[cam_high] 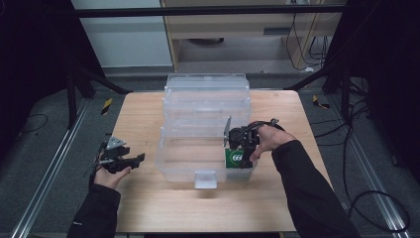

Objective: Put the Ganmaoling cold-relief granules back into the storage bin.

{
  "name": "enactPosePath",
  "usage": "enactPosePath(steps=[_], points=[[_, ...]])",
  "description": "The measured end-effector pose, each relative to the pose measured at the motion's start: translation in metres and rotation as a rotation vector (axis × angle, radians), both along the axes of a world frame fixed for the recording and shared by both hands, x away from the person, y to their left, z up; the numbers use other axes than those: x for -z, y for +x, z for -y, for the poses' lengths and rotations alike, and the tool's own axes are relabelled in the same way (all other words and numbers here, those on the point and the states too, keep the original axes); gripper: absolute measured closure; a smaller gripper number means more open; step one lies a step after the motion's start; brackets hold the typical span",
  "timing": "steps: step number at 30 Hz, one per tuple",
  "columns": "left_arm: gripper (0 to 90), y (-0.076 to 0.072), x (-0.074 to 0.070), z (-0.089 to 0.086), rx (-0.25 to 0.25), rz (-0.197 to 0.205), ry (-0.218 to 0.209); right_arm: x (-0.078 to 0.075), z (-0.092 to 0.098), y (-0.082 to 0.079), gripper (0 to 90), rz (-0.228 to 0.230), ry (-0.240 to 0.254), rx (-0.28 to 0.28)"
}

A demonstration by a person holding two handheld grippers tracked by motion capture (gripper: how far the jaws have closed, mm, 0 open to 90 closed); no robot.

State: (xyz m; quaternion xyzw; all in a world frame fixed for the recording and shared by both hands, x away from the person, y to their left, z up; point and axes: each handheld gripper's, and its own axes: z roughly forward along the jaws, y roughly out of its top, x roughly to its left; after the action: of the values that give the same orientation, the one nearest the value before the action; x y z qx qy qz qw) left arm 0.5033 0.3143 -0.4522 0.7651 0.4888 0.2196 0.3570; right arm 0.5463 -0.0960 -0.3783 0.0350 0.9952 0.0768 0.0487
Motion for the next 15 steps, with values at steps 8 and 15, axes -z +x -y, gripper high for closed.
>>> enactPosePath(steps=[8,15], points=[[29.6,-0.001,-0.001,-0.001,-0.004,0.006,-0.005,-0.013,0.008,-0.006,20.1,0.025,0.057,0.067],[29.8,0.0,-0.002,-0.001,0.0,0.011,-0.005,-0.027,0.021,-0.017,26.2,0.063,0.142,0.13]])
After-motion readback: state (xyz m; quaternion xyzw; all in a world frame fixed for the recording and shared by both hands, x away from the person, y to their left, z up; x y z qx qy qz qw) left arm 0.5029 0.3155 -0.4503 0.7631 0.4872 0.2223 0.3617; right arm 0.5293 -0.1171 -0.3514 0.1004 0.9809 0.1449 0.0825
